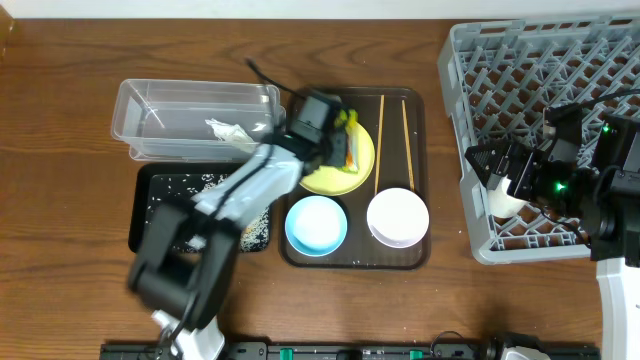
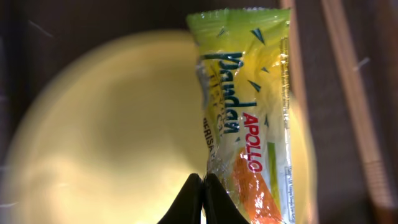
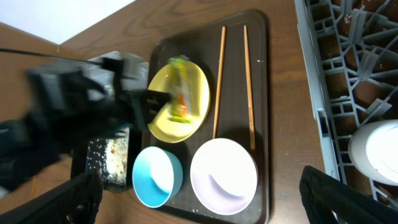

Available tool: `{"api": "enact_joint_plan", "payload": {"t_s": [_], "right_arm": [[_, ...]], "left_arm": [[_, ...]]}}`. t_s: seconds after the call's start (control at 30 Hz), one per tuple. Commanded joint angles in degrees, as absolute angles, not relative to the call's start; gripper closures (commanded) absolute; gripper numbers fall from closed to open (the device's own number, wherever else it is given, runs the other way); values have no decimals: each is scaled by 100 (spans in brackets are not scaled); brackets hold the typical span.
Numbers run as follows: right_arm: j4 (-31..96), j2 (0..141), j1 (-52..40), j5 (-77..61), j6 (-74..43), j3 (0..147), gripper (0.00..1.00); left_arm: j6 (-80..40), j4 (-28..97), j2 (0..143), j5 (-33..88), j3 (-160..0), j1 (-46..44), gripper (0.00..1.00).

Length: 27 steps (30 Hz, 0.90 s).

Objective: Sort waste into correct bins and load items into the dishwasher rack
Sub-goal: 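Grasp the green wrapper with the left gripper and drop it in the clear container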

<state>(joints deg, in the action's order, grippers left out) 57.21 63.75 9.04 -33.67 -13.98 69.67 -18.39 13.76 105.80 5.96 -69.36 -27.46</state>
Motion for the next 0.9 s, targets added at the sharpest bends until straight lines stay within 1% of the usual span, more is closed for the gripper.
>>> {"api": "enact_joint_plan", "payload": {"t_s": [0.0, 0.1, 0.17, 0.2, 0.27, 0.37, 0.47, 0.5, 0.53, 0.6, 0.63, 0.73, 0.87], "right_arm": [[5725, 6375, 819, -3391, -1321, 7028, 1], [5725, 6375, 819, -3391, -1321, 7028, 2], [5732, 6375, 819, -3389, -1321, 7028, 2], [5743, 6375, 819, -3391, -1321, 7028, 1], [5745, 6375, 819, -3389, -1321, 7028, 2], [5736, 6375, 819, -3389, -1321, 7028, 1], [5741, 6375, 819, -3389, -1321, 7028, 2], [5741, 6375, 819, -3389, -1321, 7028, 2], [5739, 6375, 819, -3389, -1321, 7028, 2], [5714, 6375, 819, -3361, -1319, 7028, 2], [5714, 6375, 819, -3319, -1319, 7028, 2], [5682, 6375, 819, -3245, -1203, 7028, 1], [5566, 6375, 819, -2768, -1192, 7028, 1]], "left_arm": [[-1981, 1549, 9618, 585, -7022, -2475, 94], [-1979, 1953, 9045, 158, -7022, -2276, 94], [-2016, 2362, 8796, -530, -7022, -2134, 94], [-2246, 2600, 8748, -965, -7022, -2049, 94], [-2860, 2919, 8779, -1411, -7011, -1876, 94], [-3662, 2947, 8976, -1398, -6945, -1592, 94], [-4032, 2834, 9209, -1398, -6945, -1378, 94], [-4066, 2768, 9275, -1398, -6945, -1315, 88], [-4066, 2720, 9321, -1398, -6947, -1267, 62], [-4032, 2724, 9310, -1398, -6958, -1221, 33], [-3896, 2790, 9255, -1385, -6989, -1219, 31], [-3319, 3000, 8945, -1260, -7113, -1260, 32], [-2161, 3247, 8173, -679, -7159, -1413, 31]]}}
